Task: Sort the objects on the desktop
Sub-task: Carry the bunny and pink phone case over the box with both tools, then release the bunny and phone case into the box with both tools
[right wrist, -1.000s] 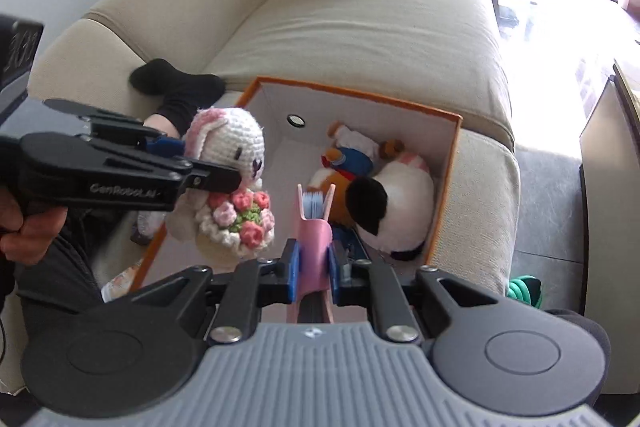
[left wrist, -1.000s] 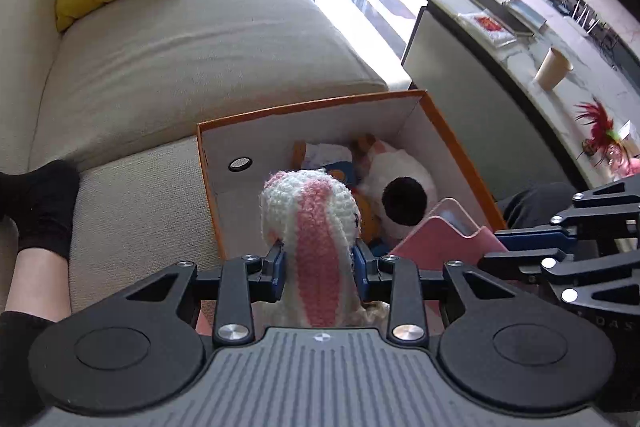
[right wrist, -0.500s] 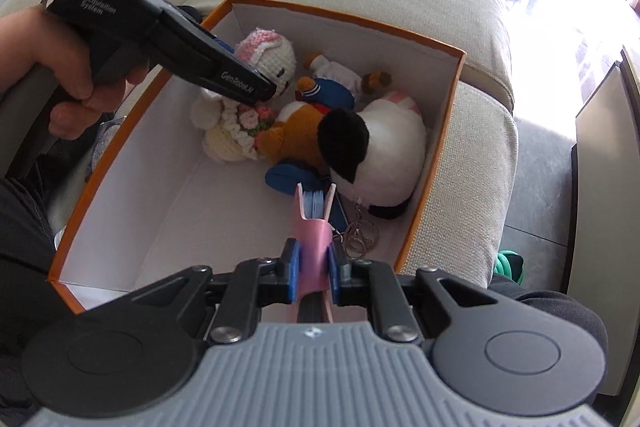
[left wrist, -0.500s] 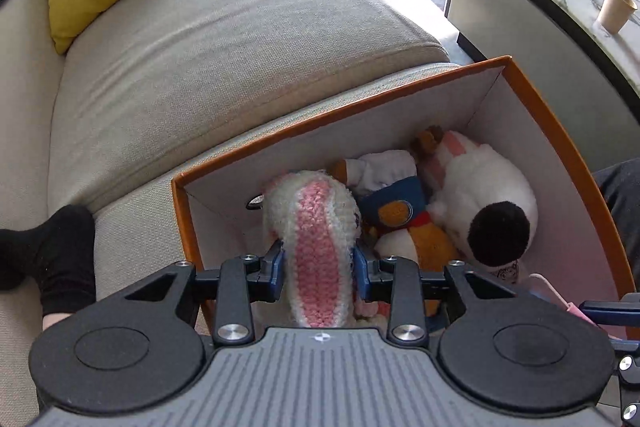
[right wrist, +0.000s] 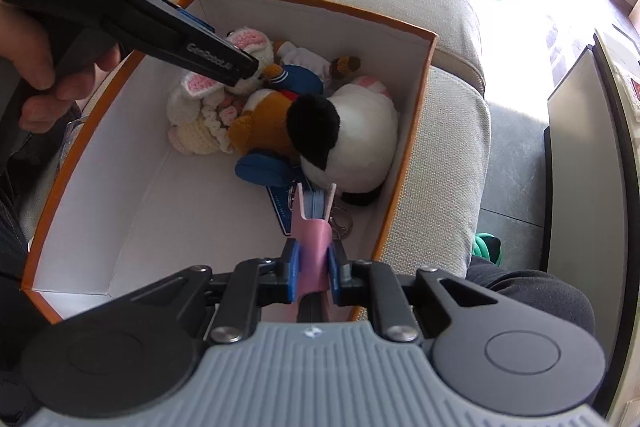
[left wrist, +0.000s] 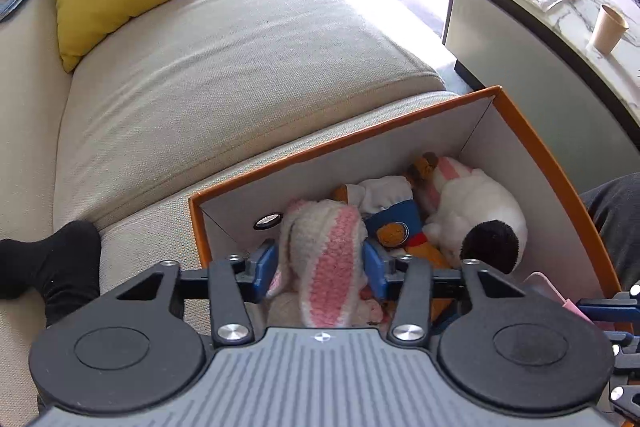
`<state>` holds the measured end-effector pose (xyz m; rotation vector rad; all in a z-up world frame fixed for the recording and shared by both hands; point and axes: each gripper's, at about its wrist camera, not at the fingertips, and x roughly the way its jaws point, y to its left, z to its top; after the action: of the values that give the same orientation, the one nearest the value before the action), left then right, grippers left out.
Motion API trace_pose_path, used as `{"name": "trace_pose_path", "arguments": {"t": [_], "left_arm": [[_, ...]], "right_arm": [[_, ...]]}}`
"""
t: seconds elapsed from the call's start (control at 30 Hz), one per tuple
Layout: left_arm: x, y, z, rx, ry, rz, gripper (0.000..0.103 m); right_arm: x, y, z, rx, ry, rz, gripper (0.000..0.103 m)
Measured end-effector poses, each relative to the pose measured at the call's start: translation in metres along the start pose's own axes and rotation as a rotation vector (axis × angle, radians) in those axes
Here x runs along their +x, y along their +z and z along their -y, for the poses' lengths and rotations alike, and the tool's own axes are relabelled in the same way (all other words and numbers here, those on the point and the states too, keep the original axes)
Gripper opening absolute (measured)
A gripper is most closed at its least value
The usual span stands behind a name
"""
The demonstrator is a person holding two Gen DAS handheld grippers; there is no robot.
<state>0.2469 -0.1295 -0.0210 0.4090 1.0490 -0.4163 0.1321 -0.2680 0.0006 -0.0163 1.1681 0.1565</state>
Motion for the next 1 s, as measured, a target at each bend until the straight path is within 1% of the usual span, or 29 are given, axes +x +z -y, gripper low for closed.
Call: {"name": "trace_pose_path", "arguments": {"t": [0.03,0.17,0.23,0.33,0.4,0.5,0.63,0.73,0.83,0.93,1.0], "left_arm": [[0.0,0.0,-0.001,0.004,-0.008,0.003,0.037],[0.008,-0.001,0.001,0.025,0.004,0.007,0.031],[0.012,-0.001,0.002,0.021,0.019,0.01,0.031],[0.01,-0.004,0.001,0.0,0.003,0.031,0.031],[-0.001,-0.006,0.0,-0.005,-0.004,0.057,0.031],[-0.027,-0.014,-0.005,-0.022,-0.04,0.12,0.031],[-0.069,-0.036,-0.017,-0.068,-0.098,0.219,0.031],[-0.092,-0.055,-0.028,-0.115,-0.11,0.264,0.031],[-0.108,-0.073,-0.038,-0.163,-0.115,0.302,0.031],[-0.119,-0.09,-0.05,-0.208,-0.102,0.323,0.031],[-0.123,-0.101,-0.057,-0.236,-0.096,0.327,0.031]], "right_arm": [[-0.001,0.0,0.0,0.003,0.0,0.001,0.016],[0.004,0.003,-0.001,0.006,-0.018,0.007,0.016],[0.003,0.004,-0.001,0.016,-0.028,0.009,0.016],[0.003,0.005,-0.001,0.037,-0.041,0.01,0.016],[0.005,0.005,-0.003,0.053,-0.046,0.003,0.016],[0.007,0.005,-0.007,0.077,-0.057,-0.007,0.016],[0.012,0.001,-0.013,0.122,-0.105,0.004,0.016],[0.017,-0.002,-0.017,0.175,-0.125,-0.011,0.016],[0.02,-0.004,-0.02,0.216,-0.177,0.007,0.016],[0.024,-0.004,-0.027,0.228,-0.215,0.031,0.016],[0.028,-0.004,-0.029,0.234,-0.215,0.017,0.016]]}}
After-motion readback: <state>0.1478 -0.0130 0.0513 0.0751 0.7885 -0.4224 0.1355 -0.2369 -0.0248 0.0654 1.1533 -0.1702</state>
